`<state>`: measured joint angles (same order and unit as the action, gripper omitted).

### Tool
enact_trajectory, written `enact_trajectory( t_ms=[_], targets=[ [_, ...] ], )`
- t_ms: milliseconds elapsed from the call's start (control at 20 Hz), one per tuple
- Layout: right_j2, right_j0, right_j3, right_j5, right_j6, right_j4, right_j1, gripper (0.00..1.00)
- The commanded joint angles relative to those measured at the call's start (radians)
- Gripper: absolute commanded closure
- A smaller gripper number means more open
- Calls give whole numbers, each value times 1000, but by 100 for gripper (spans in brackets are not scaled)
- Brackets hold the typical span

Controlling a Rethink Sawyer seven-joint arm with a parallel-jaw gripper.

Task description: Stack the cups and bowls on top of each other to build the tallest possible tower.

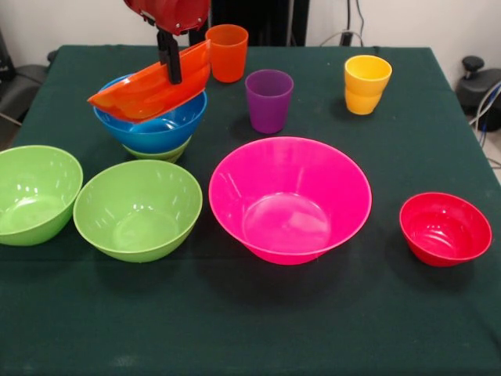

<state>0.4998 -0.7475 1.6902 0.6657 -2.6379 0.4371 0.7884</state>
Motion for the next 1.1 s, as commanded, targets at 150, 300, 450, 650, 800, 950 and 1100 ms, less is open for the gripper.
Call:
enact_trajectory(
  t_ms=[150, 300, 450, 650, 800, 950, 1100],
  targets=[
    [-1, 7, -46, 37, 166, 57, -41, 100],
    [-3, 8, -43, 38, 163, 57, -40, 100],
    [-7, 9, -36, 48, 159, 54, -32, 100],
    [-9, 5, -24, 60, 160, 49, -21, 100],
    [-1, -9, -11, 79, 175, 35, -2, 100],
    [7, -22, -5, 93, 189, 24, 11, 100],
    [12, -29, -9, 92, 196, 24, 4, 100]
  ],
)
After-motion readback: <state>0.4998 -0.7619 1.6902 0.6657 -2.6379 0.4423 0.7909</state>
